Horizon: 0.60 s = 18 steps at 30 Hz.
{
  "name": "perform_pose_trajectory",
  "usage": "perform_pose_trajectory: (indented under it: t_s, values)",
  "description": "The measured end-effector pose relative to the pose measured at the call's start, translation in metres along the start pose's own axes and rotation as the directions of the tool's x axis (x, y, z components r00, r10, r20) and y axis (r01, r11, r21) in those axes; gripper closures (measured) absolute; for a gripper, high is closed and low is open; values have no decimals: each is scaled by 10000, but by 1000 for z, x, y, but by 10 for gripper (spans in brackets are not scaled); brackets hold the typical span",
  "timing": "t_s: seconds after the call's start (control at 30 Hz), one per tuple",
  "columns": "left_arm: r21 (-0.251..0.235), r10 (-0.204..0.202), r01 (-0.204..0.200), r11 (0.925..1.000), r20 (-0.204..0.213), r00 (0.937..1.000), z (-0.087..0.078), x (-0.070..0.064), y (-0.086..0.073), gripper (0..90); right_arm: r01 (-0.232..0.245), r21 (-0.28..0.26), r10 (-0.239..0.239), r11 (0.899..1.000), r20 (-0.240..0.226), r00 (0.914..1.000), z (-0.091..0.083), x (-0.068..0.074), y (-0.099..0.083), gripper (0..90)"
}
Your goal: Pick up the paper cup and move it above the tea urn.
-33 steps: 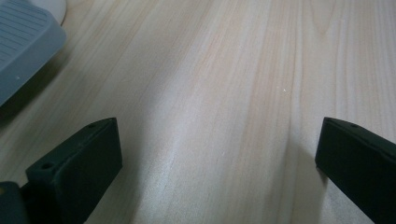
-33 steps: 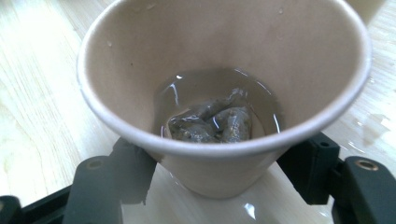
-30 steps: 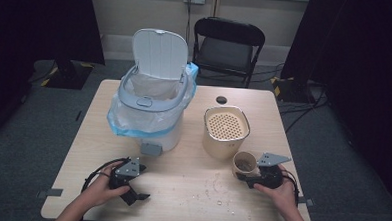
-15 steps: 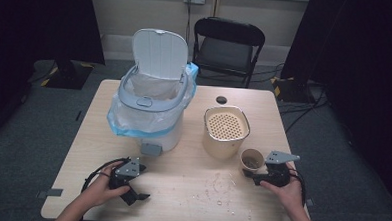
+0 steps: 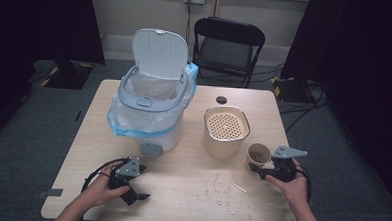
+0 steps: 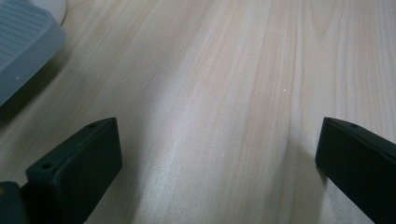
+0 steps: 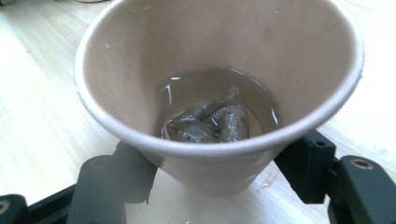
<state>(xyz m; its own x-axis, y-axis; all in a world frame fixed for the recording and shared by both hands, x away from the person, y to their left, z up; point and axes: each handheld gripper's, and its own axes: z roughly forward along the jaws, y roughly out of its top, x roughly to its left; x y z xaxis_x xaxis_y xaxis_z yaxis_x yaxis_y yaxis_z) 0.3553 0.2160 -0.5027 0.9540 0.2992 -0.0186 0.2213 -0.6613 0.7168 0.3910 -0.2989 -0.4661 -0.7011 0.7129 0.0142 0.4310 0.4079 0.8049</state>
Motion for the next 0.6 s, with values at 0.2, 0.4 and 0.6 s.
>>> perform_pose_trajectory:
  t_s: [0.2, 0.4, 0.6]
  values:
    - [2, -1, 1, 10000, 6, 10000, 0, 0, 0, 0, -66, -16, 67, 10000, 208, 9998, -1, -5, 6, 366]
    - [5, 0, 0, 10000, 1, 10000, 0, 0, 0, 0, -117, -60, 119, 9999, 237, 9996, -3, -10, 13, 368]
    - [8, -3, 3, 10000, 17, 10000, 0, 0, 0, 0, -102, 50, 100, 9999, 404, 9991, -4, -17, 17, 369]
